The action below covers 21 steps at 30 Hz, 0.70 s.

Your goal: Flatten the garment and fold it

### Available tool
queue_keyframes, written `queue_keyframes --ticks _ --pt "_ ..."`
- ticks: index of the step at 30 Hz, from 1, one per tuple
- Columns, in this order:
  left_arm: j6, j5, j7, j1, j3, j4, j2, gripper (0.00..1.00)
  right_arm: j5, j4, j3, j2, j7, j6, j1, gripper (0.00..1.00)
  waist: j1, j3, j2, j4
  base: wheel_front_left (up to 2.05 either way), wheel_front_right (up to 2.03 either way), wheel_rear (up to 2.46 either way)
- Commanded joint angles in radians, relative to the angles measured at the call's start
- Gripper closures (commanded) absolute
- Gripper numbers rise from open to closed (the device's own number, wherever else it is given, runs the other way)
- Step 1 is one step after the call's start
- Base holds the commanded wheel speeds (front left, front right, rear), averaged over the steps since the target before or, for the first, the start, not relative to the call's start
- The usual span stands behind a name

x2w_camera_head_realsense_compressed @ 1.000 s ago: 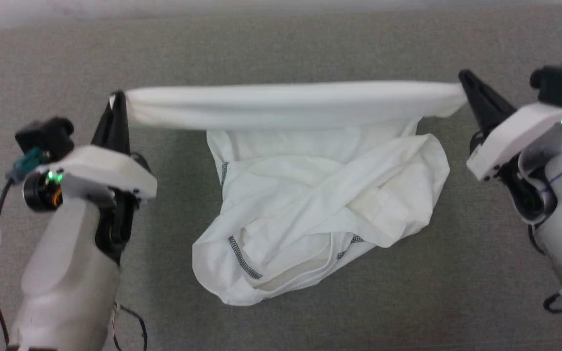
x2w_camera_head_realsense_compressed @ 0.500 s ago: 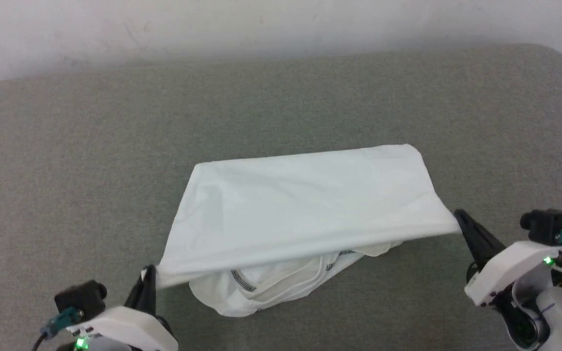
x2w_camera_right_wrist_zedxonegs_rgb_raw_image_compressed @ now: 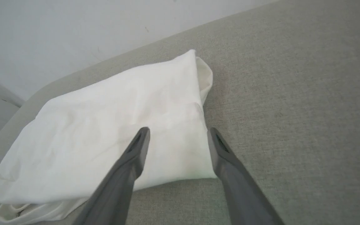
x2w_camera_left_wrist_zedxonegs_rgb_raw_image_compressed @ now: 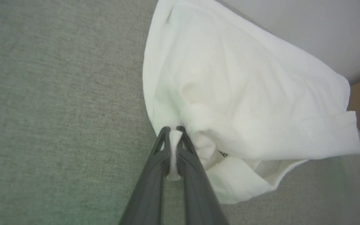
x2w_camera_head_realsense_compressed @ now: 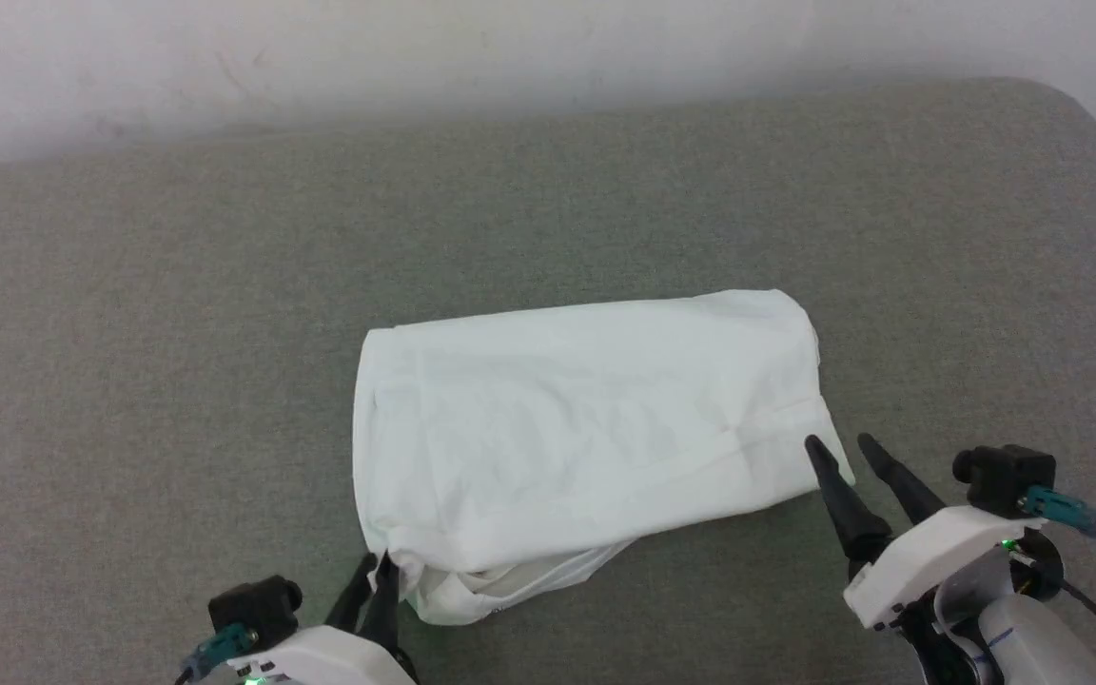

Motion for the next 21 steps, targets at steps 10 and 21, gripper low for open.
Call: queue_keyframes --ticks 10,21 --pt "-0.016 0.162 -0.118 -0.029 0.186 -0.126 -0.040 0.00 -0.089 -0.218 -0.224 0.025 -0.019 -0.002 0.199 0.00 -0.0001 -0.045 0.0000 0.018 0.00 0.00 0.00" --pt "-0.121 0.467 -0.118 -0.024 0.392 -0.345 -0.123 0.00 -0.098 -0.246 -0.381 0.018 0.307 -0.002 0.110 0.00 -0.0001 -0.023 0.0000 0.066 0.00 0.00 0.00"
